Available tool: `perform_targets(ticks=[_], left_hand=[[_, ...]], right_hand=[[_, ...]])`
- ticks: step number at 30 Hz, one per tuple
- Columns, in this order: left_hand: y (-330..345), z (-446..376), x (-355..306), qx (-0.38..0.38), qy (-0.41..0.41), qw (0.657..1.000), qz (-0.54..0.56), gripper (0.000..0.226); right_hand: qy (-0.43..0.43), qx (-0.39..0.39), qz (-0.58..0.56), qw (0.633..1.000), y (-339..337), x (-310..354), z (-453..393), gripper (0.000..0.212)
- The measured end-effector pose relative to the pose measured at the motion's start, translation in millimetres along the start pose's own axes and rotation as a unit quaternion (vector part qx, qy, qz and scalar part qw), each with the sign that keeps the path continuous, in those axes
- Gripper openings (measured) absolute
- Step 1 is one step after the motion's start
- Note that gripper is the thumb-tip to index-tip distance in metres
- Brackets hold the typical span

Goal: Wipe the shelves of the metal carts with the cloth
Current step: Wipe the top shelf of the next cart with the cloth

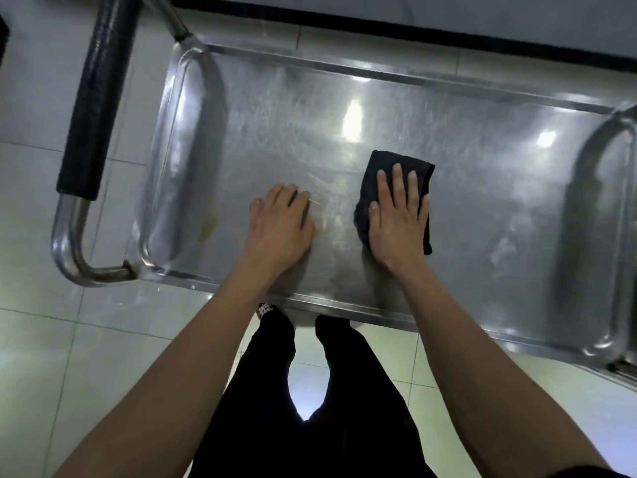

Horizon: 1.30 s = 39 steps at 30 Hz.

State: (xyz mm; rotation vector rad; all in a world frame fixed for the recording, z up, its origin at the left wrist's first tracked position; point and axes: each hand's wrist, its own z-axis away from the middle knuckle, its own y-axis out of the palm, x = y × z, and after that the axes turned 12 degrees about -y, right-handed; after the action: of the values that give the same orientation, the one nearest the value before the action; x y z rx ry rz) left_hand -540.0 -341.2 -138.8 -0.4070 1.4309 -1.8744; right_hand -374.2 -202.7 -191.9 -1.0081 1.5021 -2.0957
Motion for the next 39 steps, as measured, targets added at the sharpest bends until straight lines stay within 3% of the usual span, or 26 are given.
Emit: perform_targets(ticks=[4,15,20,23,35,39], left_hand=[[-5,6,40,-0.017,-0.029,0.999,0.006,0.039],[-16,28,168,-0.027,-0.129,0.991,0.017,0.044],[-21,45,206,-0.047,-0.113,0.992,0.036,0.039],[-21,53,216,-0.022,-0.098,0.995,0.026,0.045],[-16,72,199,0.019,-0.135,0.990,0.036,0.062],[-10,71,179,0.018,-0.123,0.992,0.020,0.064]], right_hand=[[0.016,0.000,0.006,1.000,11,29,-1,0.058],[-0.122,0.031,0.012,0.992,75,196,-5,0.060],[-0.167,0.041,0.014,0.985,92,252,-17,0.059],[-0.182,0.038,0.009,0.983,100,273,-25,0.059],[-0.285,0.057,0.000,0.957,98,265,-28,0.057],[-0.256,0.041,-0.004,0.966,92,234,-1,0.055]])
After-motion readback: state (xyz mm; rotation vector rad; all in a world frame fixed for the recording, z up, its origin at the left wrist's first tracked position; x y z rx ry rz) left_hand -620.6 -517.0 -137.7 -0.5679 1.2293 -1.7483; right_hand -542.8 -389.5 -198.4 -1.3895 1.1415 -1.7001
